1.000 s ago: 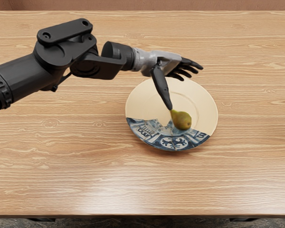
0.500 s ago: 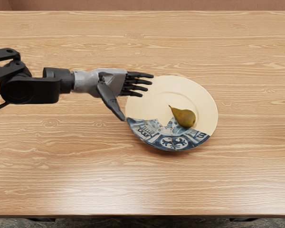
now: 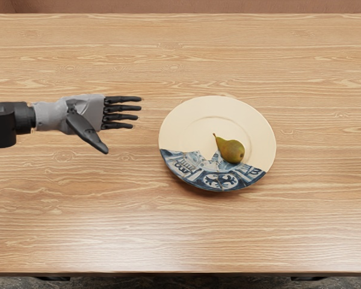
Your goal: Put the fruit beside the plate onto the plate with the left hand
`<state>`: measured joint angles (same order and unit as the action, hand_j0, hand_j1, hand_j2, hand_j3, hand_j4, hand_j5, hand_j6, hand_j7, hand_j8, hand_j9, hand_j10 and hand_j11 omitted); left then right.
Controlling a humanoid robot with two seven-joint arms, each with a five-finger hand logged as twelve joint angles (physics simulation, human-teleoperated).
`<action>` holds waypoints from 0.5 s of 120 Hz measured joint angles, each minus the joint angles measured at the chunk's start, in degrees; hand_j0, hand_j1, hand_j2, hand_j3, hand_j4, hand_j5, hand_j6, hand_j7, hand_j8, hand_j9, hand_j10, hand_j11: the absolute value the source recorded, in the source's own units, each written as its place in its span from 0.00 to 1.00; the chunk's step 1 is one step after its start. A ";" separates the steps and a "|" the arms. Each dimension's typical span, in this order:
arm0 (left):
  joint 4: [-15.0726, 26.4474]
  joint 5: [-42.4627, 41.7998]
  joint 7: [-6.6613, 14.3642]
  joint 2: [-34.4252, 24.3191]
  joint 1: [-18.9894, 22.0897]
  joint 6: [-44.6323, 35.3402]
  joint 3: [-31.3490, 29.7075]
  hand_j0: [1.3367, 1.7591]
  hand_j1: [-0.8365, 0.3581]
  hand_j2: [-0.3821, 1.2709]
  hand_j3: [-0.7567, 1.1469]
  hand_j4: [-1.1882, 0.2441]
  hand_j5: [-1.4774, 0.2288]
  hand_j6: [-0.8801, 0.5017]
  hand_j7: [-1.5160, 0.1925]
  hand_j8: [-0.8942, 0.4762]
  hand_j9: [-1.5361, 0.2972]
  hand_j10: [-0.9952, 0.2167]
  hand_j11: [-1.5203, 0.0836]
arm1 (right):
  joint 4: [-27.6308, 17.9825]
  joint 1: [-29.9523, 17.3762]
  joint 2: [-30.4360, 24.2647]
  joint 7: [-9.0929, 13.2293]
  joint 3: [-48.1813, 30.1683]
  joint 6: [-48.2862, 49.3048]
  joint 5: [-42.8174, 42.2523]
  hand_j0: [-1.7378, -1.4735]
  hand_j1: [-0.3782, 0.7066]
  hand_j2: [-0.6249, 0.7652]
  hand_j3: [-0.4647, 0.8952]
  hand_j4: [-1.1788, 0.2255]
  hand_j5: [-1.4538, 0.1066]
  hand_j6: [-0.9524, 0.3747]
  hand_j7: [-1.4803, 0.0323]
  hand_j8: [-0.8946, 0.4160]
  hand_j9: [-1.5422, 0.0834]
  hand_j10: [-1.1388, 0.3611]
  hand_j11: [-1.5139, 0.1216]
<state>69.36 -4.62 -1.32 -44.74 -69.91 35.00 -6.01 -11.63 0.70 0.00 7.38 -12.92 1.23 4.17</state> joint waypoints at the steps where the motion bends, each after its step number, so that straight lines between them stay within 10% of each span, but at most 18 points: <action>1: 0.03 -0.06 0.05 -0.04 0.02 0.00 -0.01 0.76 0.97 0.24 0.40 0.81 0.85 0.62 0.87 0.63 0.82 0.80 0.93 | -0.01 -0.01 0.00 0.00 0.00 0.00 0.00 0.30 0.06 0.45 0.34 0.82 0.91 0.70 0.96 0.66 0.93 0.74 0.90; 21: 0.01 -0.40 0.90 -4.82 1.65 0.00 0.05 0.76 0.97 0.23 0.40 0.82 0.85 0.62 0.87 0.64 0.82 0.81 0.93 | -0.14 -0.04 0.00 -0.02 -0.03 0.00 -0.04 0.30 0.06 0.45 0.34 0.82 0.91 0.70 0.96 0.66 0.93 0.74 0.90; 43: -0.37 -4.23 9.24 -11.36 2.99 0.01 0.05 0.76 0.98 0.23 0.40 0.82 0.86 0.63 0.88 0.65 0.83 0.82 0.94 | -0.22 0.02 0.00 -0.02 -0.02 0.00 -0.04 0.30 0.06 0.45 0.34 0.82 0.91 0.70 0.96 0.66 0.93 0.74 0.90; 60: -0.51 -5.47 11.85 -12.72 3.32 0.02 0.22 0.76 0.99 0.23 0.40 0.83 0.86 0.64 0.88 0.65 0.84 0.82 0.94 | -0.23 0.07 0.00 -0.02 -0.02 0.00 -0.08 0.30 0.06 0.45 0.34 0.82 0.91 0.70 0.96 0.66 0.93 0.74 0.90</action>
<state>68.85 -10.09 10.52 -57.46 -66.59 35.02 -5.79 -11.86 0.77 0.00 7.37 -12.94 1.23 4.09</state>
